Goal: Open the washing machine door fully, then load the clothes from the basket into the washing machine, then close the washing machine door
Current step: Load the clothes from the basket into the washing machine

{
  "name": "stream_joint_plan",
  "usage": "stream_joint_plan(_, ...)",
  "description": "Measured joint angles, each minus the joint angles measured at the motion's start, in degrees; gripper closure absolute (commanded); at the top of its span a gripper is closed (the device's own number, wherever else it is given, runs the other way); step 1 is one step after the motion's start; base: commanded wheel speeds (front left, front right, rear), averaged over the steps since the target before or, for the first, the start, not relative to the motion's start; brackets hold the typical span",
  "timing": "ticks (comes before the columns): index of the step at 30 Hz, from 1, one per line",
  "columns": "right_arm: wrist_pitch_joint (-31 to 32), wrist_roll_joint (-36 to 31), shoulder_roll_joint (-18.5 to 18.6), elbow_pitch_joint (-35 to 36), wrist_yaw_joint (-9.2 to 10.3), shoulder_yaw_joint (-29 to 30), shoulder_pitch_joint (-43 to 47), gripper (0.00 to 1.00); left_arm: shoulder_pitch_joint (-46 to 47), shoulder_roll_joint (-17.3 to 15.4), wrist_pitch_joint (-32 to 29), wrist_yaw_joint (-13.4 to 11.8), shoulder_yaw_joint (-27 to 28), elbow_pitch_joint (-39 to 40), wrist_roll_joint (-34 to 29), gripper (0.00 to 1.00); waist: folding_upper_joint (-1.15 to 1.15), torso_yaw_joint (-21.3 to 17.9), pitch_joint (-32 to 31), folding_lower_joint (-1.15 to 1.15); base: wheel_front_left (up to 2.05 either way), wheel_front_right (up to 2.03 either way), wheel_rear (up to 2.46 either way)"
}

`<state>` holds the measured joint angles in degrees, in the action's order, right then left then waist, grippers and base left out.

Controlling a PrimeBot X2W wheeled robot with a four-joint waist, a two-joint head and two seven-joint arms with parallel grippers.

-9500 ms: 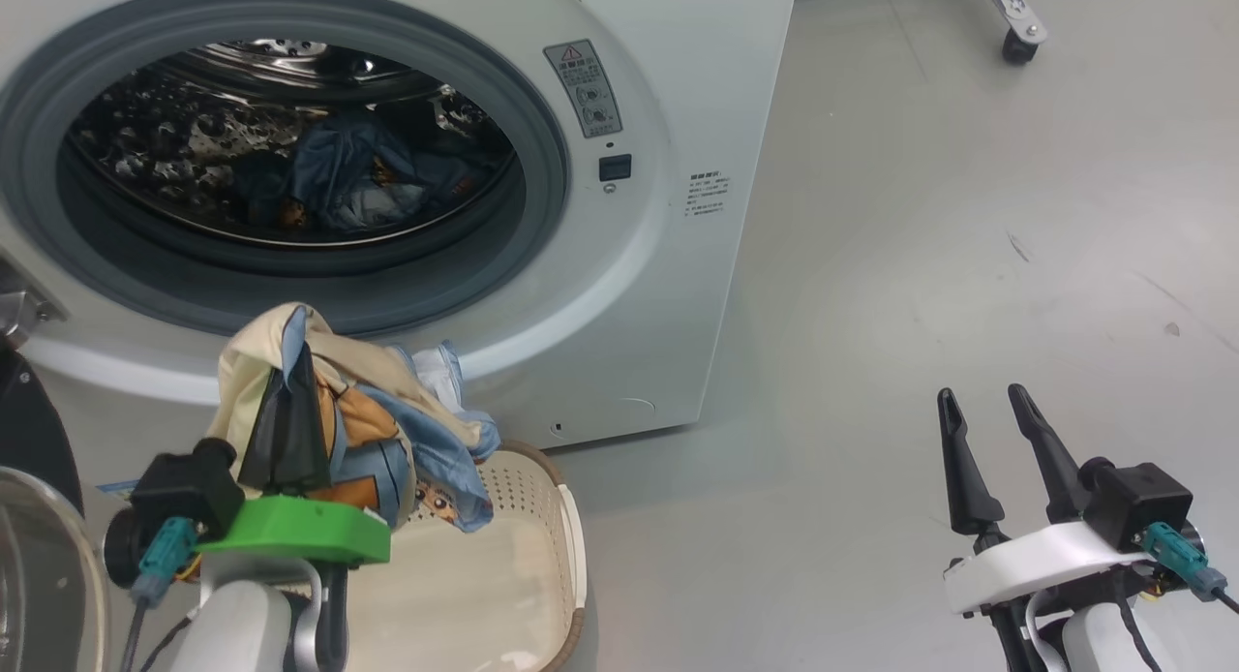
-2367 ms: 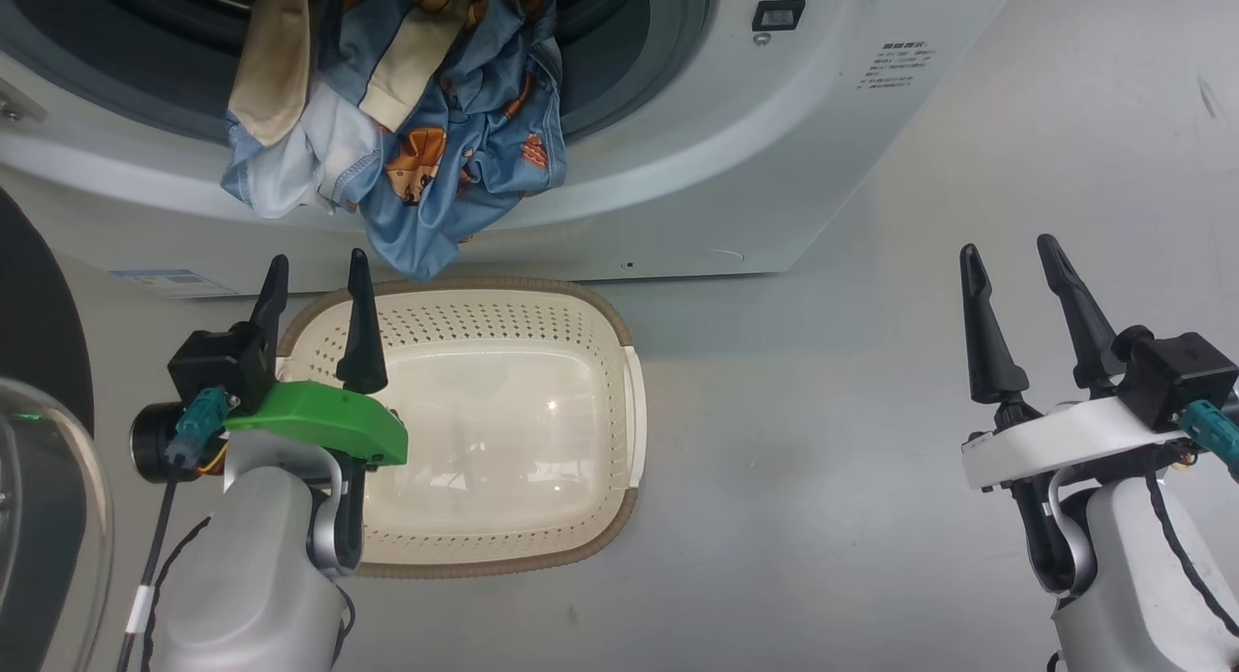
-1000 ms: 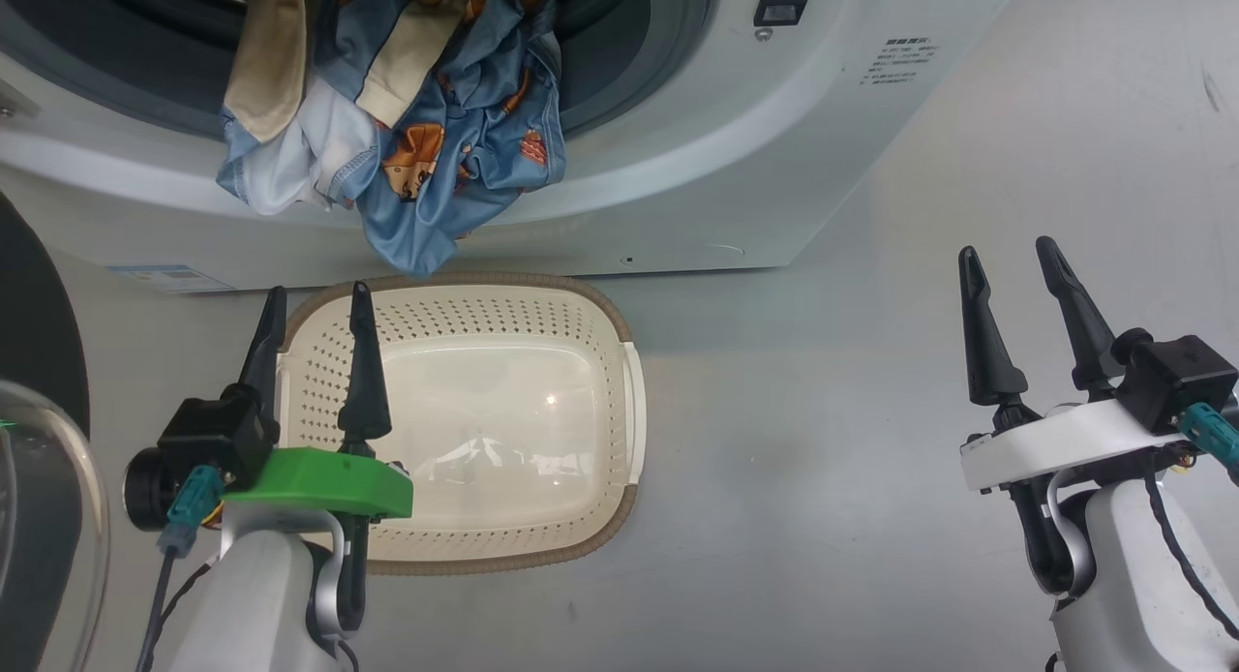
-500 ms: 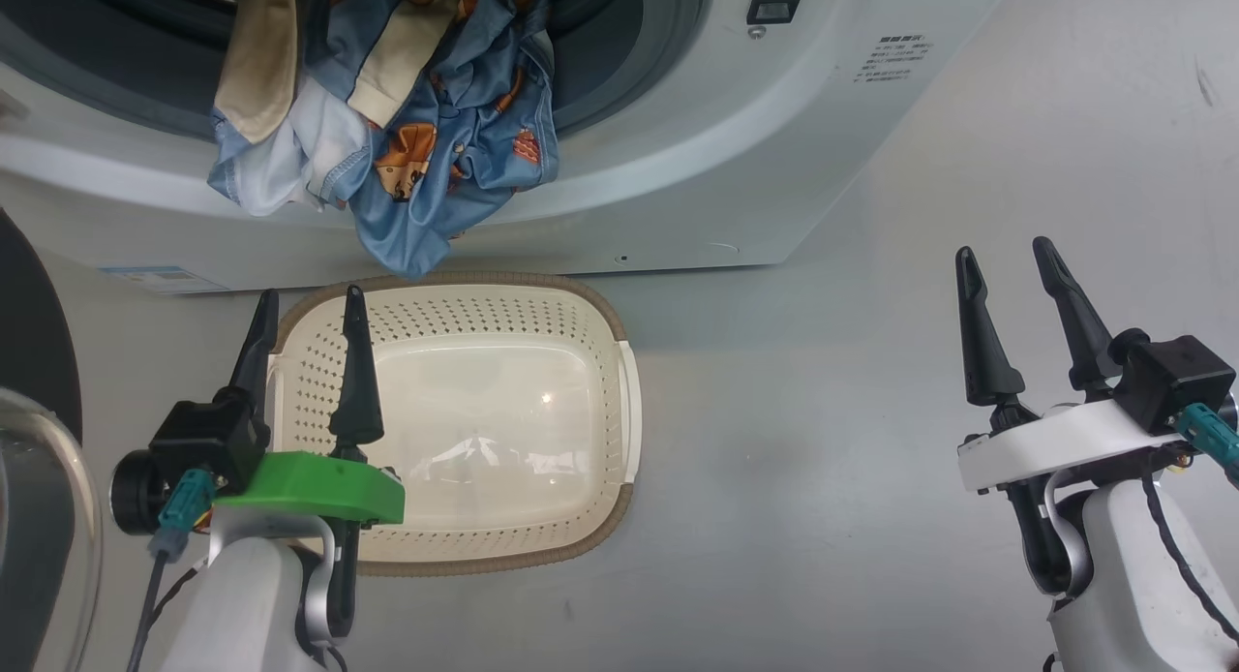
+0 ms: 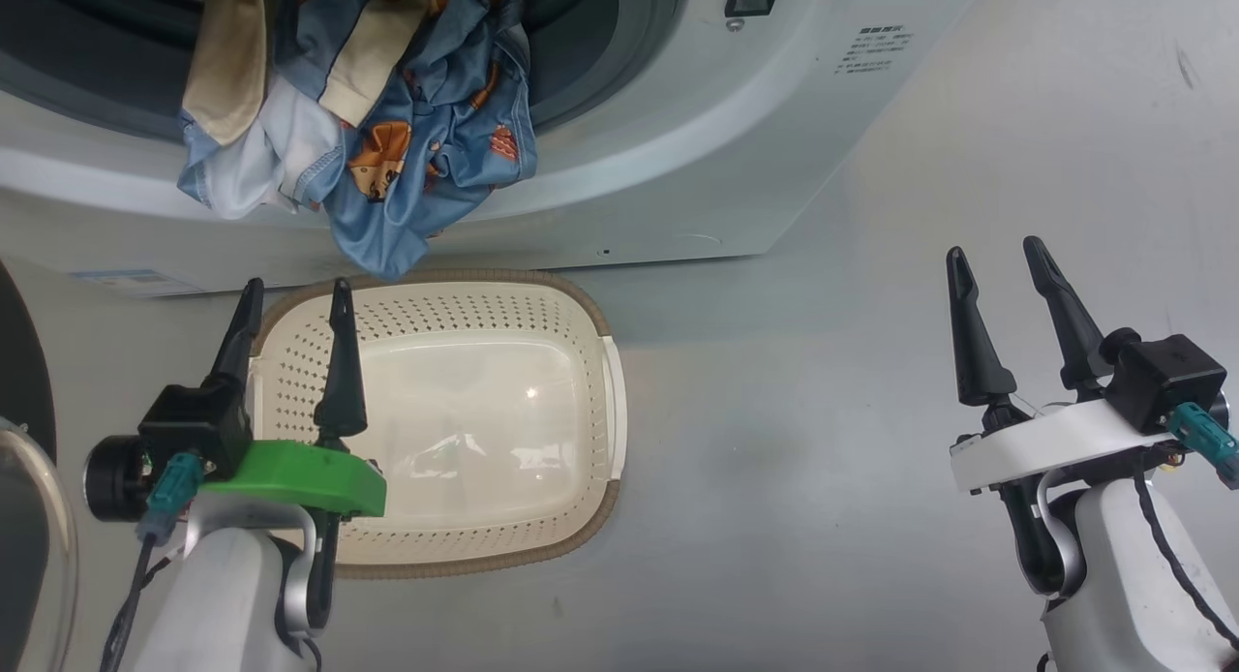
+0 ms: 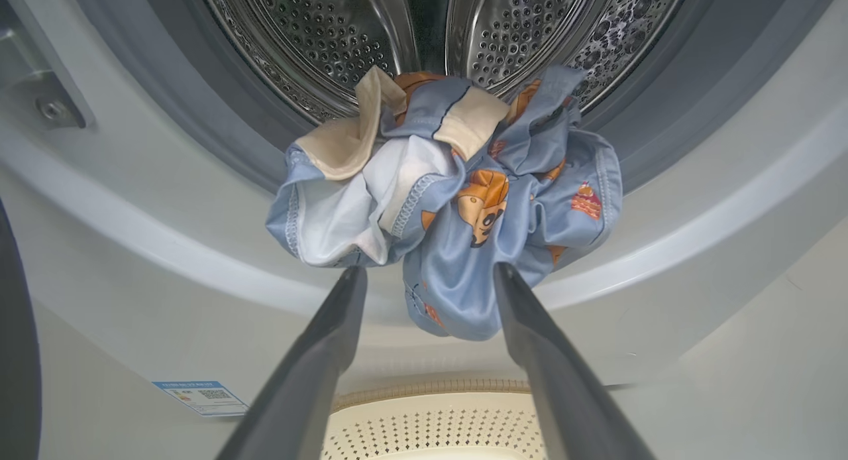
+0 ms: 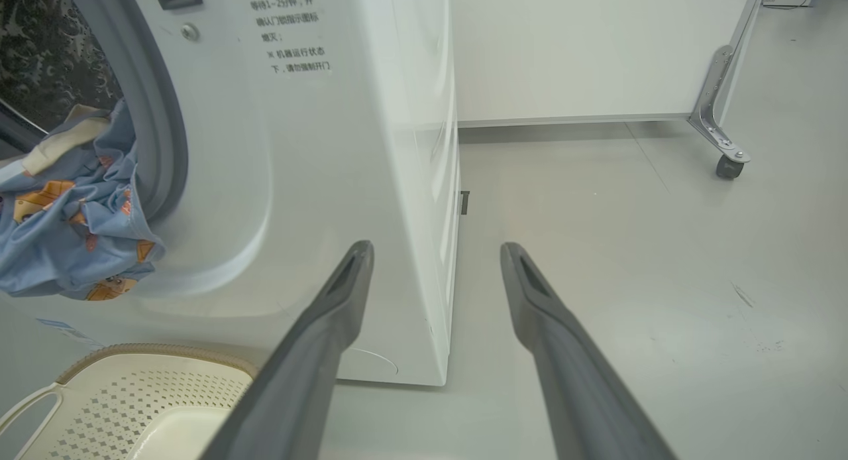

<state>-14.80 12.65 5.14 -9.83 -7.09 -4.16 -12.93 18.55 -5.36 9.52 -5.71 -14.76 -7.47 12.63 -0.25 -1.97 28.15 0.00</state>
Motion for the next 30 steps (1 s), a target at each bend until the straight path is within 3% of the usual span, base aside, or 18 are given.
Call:
stream_joint_plan(17,-0.01,0.01,-0.59,-0.01,0.0,-1.4,-0.78,0.0,5.13,-3.63,-2.99,0.16,1.08,0.12,-2.21,0.0,0.0,-3.32,1.86,0.0,0.0,0.0,0.0)
stream_joint_plan(30,-0.01,0.01,-0.69,-0.01,0.0,-1.29,-1.48,0.0,8.2,-4.55,-4.31,1.01,0.81,-2.6,-2.82,0.0,0.0,-5.13,2.9,0.0,0.0,0.0,0.0)
